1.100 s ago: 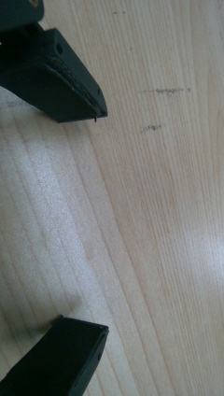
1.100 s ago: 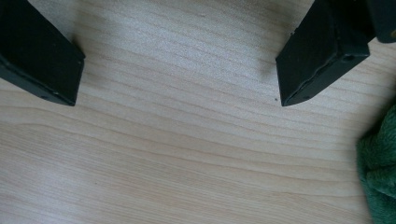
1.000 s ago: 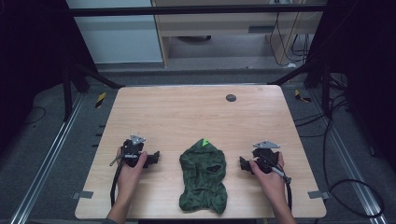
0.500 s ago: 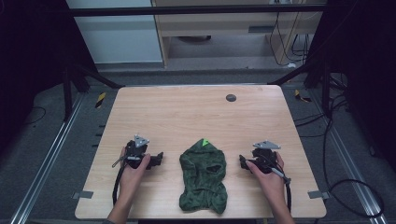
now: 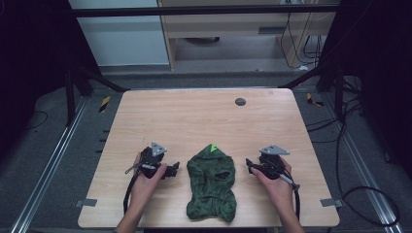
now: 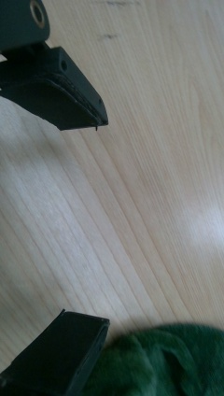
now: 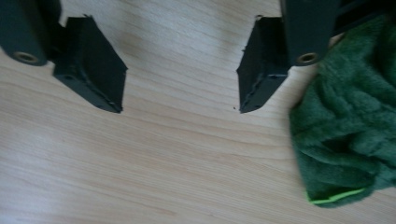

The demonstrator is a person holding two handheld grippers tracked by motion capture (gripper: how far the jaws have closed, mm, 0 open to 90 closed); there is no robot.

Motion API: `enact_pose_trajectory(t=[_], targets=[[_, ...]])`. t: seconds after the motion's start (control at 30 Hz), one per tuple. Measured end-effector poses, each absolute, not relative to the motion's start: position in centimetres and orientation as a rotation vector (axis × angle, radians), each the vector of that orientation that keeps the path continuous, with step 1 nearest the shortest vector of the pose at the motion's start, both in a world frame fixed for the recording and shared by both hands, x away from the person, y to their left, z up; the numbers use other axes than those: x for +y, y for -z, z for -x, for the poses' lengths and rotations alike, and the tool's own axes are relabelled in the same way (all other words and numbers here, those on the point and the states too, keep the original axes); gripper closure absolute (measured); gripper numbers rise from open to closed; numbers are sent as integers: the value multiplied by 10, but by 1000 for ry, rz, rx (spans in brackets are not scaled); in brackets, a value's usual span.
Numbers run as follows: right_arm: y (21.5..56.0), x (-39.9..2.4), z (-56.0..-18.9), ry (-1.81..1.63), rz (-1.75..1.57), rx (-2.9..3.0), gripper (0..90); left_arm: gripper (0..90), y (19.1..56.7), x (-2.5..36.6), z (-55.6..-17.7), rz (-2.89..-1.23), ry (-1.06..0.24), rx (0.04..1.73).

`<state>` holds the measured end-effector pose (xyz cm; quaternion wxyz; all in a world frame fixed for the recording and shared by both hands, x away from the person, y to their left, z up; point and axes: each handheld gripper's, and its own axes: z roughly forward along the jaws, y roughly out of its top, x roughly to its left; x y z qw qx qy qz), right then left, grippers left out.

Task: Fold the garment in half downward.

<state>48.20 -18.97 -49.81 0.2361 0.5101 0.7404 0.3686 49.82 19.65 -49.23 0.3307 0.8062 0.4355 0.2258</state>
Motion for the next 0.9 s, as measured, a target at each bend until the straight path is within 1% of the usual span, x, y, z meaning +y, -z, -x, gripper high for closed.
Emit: enact_pose_trajectory(t=[0.03,0.07,0.1,0.13,0.17,0.23,0.27,0.3,0.33,0.4,0.53,0.6,0.63,0.67,0.7,0.73,0.77,0.8,0.83,0.87,0.9], targets=[[496,-186,-482,-1020,-1374,2039,399,37,492,195,-498,-2111,-595,1129],[496,-186,-482,-1020,-1374,2039,399,37,491,194,-498,-2107,-599,1123],[495,-182,-483,-1034,-1357,2056,447,38,491,193,-498,-2106,-599,1122],[495,-182,-483,-1034,-1357,2056,447,38,490,193,-498,-2091,-576,1127],[495,-180,-483,-1036,-1345,2067,474,42,489,193,-498,-2064,-539,1134],[494,-175,-483,-1041,-1320,2093,534,43,484,191,-498,-2064,-544,1112],[494,-175,-483,-1041,-1320,2093,534,43,481,189,-498,-2070,-555,1105],[493,-172,-483,-1046,-1297,2108,567,51,474,185,-498,-2073,-528,1080],[493,-172,-483,-1046,-1297,2108,567,53,474,185,-498,-2073,-528,1080],[492,-169,-484,-1042,-1271,2134,590,57,465,180,-500,-2055,-489,1063],[484,-161,-490,-1063,-1269,2168,645,79,448,166,-510,-2058,-500,1023],[477,-156,-496,-1051,-1243,2193,670,90,444,158,-517,-2056,-479,990],[471,-152,-501,-1058,-1220,2200,700,138,443,155,-518,-2060,-475,980],[471,-152,-501,-1058,-1220,2200,700,138,444,153,-519,-2050,-476,974],[468,-148,-503,-1092,-1209,2202,731,171,446,151,-520,-2060,-474,974],[468,-148,-503,-1092,-1209,2202,731,171,448,149,-520,-2081,-460,964],[468,-147,-503,-1118,-1205,2185,756,175,449,150,-519,-2085,-452,965],[469,-145,-503,-1126,-1210,2184,765,189,451,151,-519,-2074,-451,973],[472,-142,-503,-1103,-1184,2207,783,226,452,152,-518,-2065,-448,977],[472,-142,-503,-1103,-1184,2207,783,226,454,154,-518,-2073,-446,977],[473,-142,-502,-1116,-1191,2202,801,237,455,155,-519,-2080,-442,982]])
